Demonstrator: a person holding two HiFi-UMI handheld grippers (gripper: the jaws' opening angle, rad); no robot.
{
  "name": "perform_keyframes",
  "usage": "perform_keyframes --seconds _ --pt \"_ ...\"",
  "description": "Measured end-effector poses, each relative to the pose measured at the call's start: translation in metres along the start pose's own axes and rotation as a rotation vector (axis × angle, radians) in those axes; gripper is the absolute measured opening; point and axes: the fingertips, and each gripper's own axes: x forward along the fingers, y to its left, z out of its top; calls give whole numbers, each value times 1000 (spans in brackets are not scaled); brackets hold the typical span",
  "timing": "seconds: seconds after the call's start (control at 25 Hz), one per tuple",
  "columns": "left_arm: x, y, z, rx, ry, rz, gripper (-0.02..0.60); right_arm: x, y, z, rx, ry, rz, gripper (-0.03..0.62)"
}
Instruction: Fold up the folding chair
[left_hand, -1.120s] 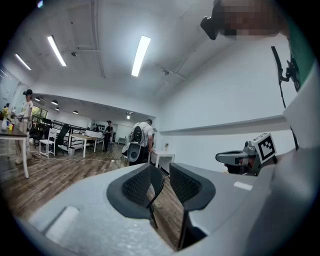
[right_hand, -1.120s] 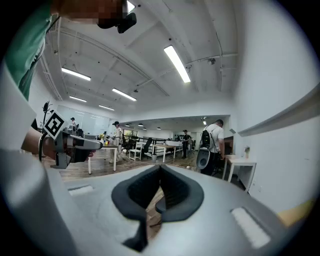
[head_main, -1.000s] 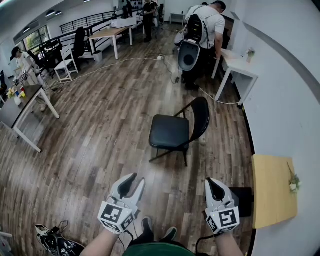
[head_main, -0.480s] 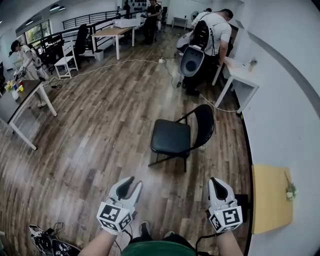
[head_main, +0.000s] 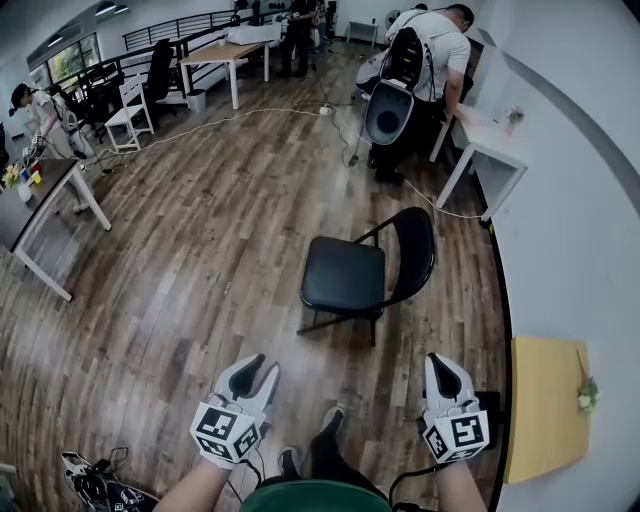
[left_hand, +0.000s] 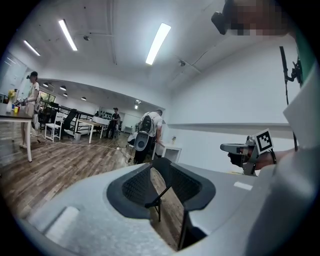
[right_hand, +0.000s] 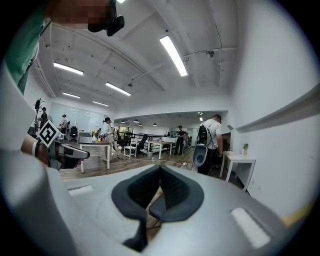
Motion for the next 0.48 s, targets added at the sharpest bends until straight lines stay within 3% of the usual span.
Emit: perform_keyframes --seconds 0.16,0.48 --pt "53 5 10 7 25 23 129 45 -37 -10 54 10 20 3" --pt "141 8 48 29 -7 63 129 108 -105 -20 99 25 51 3"
